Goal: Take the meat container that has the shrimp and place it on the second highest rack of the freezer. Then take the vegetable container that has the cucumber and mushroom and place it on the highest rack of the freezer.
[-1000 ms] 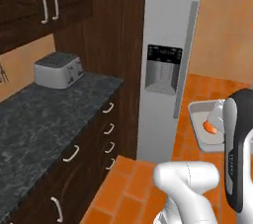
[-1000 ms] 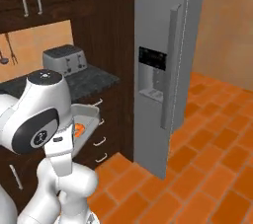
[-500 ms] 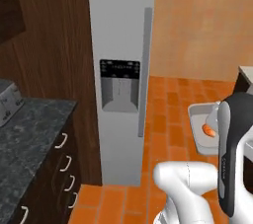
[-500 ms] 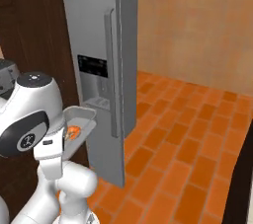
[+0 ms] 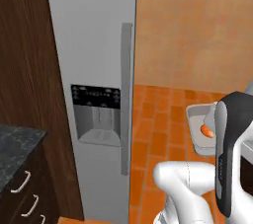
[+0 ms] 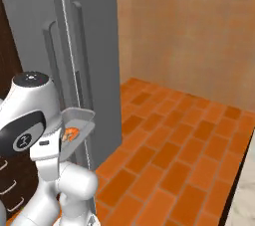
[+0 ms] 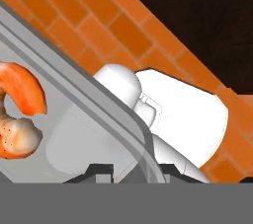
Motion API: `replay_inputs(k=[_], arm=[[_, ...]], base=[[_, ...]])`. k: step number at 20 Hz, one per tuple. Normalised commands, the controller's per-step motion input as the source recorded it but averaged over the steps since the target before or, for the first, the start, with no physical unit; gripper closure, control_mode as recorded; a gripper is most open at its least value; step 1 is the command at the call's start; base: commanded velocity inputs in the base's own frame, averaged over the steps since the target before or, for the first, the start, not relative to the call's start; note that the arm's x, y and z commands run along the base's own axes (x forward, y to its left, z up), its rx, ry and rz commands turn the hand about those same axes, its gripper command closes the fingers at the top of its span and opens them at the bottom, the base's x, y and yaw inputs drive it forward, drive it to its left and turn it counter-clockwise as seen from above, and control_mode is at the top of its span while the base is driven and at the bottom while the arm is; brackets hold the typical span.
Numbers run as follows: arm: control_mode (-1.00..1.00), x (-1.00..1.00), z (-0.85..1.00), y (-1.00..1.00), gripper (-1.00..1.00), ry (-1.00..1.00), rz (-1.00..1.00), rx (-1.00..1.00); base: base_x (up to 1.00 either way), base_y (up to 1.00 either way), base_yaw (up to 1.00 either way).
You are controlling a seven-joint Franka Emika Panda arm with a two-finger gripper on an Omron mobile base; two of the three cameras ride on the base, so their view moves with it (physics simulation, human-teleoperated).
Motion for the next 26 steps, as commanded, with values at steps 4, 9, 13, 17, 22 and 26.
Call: replay_inputs(k=[4,9,13,17,22,26], arm=[[1.00,0.00,0.00,0.00,1.00,0.00,0.00,0.00],[1.00,0.00,0.00,0.00,1.00,0.00,0.00,0.00],[1.00,0.00,0.00,0.00,1.00,0.00,0.00,0.00],[1.00,0.00,0.00,0.00,1.00,0.00,0.00,0.00],[1.00,0.00,0.00,0.00,1.00,0.00,0.00,0.00],[1.00,0.00,0.00,0.00,1.00,0.00,0.00,0.00]], base=[[0.85,-0.97,0.35],[0.88,-0.84,0.37],[0.70,-0.48,0.37],[0.65,-0.47,0.46],[0.53,-0.18,0.53],[0.41,-0.41,0.60]])
